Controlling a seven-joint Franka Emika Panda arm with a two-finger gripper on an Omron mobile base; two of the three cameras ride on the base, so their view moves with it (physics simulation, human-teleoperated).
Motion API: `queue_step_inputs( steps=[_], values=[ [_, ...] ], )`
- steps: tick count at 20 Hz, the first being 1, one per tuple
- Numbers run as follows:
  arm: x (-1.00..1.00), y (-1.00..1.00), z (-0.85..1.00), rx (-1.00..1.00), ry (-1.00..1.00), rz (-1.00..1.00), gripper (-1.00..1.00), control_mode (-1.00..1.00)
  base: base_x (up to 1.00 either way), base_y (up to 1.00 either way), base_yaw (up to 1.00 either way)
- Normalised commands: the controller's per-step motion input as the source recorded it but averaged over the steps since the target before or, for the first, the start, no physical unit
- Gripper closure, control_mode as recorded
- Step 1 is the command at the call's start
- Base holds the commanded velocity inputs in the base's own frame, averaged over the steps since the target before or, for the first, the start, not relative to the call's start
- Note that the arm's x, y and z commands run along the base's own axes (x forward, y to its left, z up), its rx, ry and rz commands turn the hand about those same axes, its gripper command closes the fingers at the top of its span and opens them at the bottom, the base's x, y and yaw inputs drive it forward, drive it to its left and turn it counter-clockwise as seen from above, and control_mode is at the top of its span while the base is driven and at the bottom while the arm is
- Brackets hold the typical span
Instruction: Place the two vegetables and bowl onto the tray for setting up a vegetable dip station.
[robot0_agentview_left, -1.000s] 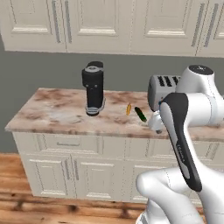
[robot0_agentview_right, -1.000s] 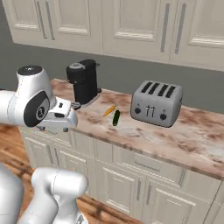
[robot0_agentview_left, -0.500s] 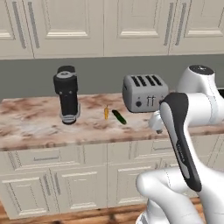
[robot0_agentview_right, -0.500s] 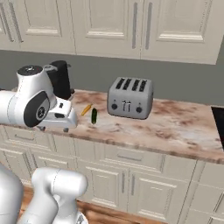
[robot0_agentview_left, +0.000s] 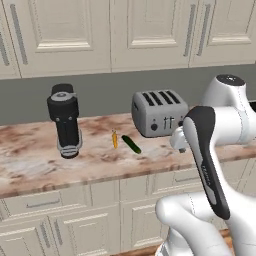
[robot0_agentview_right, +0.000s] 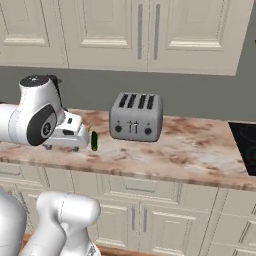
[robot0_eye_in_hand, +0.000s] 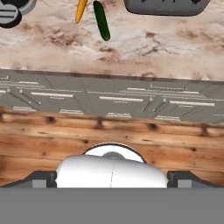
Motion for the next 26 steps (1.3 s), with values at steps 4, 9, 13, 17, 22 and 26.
queue_step_inputs(
  steps=[4,9,13,17,22,26],
  values=[
    [0.0,0.0,0.0,0.0,0.0,0.0,-1.0,1.0,0.42,0.0,-0.01],
    [0.0,0.0,0.0,0.0,0.0,0.0,-1.0,1.0,0.37,0.0,0.0],
    [0.0,0.0,0.0,0.0,0.0,0.0,-1.0,1.0,0.44,0.0,0.0],
    [0.0,0.0,0.0,0.0,0.0,0.0,-1.0,1.0,0.44,0.0,0.0],
    [0.0,0.0,0.0,0.0,0.0,0.0,-1.0,1.0,0.37,0.01,0.0],
    [0.0,0.0,0.0,0.0,0.0,0.0,-1.0,1.0,0.28,0.01,0.0]
  ],
)
